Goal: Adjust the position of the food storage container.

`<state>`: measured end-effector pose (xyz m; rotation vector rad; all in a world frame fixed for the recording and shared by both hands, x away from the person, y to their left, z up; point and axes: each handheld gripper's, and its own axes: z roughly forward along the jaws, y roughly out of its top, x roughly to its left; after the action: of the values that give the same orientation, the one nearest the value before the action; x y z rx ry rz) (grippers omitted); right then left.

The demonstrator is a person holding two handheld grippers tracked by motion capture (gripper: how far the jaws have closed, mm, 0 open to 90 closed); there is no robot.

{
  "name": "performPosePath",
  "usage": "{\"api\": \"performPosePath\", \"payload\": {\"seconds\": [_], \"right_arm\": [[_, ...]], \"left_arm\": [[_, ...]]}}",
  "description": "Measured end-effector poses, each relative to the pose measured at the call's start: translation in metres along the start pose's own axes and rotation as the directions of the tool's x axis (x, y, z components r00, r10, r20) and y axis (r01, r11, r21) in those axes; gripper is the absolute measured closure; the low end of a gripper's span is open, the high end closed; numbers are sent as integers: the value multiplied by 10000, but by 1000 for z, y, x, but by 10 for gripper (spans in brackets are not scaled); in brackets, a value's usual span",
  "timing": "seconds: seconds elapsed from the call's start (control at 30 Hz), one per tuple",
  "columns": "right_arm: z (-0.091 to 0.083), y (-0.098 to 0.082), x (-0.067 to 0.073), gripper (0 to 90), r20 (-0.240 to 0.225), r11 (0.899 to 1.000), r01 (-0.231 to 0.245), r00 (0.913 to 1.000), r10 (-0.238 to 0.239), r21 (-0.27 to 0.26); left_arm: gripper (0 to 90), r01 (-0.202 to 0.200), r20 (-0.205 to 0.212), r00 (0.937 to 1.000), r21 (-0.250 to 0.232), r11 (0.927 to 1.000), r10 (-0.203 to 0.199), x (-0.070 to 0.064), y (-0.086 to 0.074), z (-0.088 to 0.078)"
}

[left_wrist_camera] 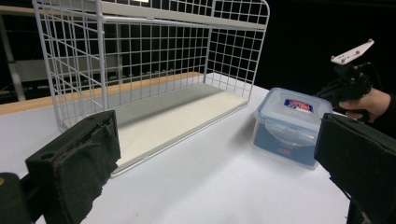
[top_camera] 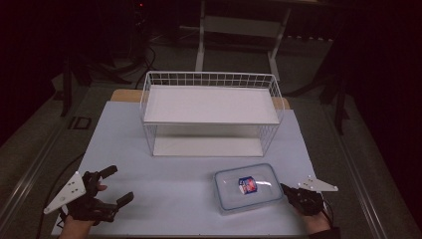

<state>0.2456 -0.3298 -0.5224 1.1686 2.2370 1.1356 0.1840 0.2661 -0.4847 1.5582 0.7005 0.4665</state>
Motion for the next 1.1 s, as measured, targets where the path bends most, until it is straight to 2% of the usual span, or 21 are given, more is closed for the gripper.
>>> {"api": "performPosePath", "payload": {"seconds": [0.17, 0.2, 0.23, 0.3, 0.4, 0.5, 0.6, 0.73, 0.83, 1.1], "right_arm": [[7, 2, 14, 900, -651, 9994, 331, 9974, -322, 129], [7, 2, 14, 900, -651, 9994, 331, 9974, -322, 129], [9, 3, 20, 900, -922, 9987, 493, 9946, -479, 130], [8, 4, 22, 900, -816, 9975, 702, 9943, -690, 110], [2, 4, 19, 899, -723, 9983, 562, 9957, -571, -144], [-1, 3, 19, 900, -755, 9985, 542, 9956, -548, -103], [1, 2, 24, 900, -814, 9972, 732, 9941, -718, 148], [5, 2, 26, 900, -1026, 9972, 705, 9924, -677, 244], [10, 6, 33, 900, -1168, 9950, 973, 9887, -940, 231], [18, 12, 45, 900, -1722, 9935, 1111, 9794, -1055, 229]], "left_arm": [[0, -35, 37, 10000, 44, 10000, 34, -1, 0, 1], [0, -35, 37, 10000, 44, 10000, 34, -1, 0, 1], [0, -68, 40, 10000, 75, 9999, 68, -1, 0, 2], [0, -75, 53, 10000, 76, 9999, 75, -2, 0, 1], [0, -52, 55, 10000, 75, 10000, 52, -1, -1, 1], [0, -69, 63, 10000, 101, 9999, 69, -1, -1, 1], [0, -134, 103, 9999, 131, 9998, 132, -2, 0, 2], [0, -107, 106, 9999, 143, 9998, 105, -2, -1, 2], [0, -93, 123, 9999, 149, 9998, 91, -3, -1, 3], [0, -74, 216, 9997, 234, 9997, 69, -3, -1, 4]]}}
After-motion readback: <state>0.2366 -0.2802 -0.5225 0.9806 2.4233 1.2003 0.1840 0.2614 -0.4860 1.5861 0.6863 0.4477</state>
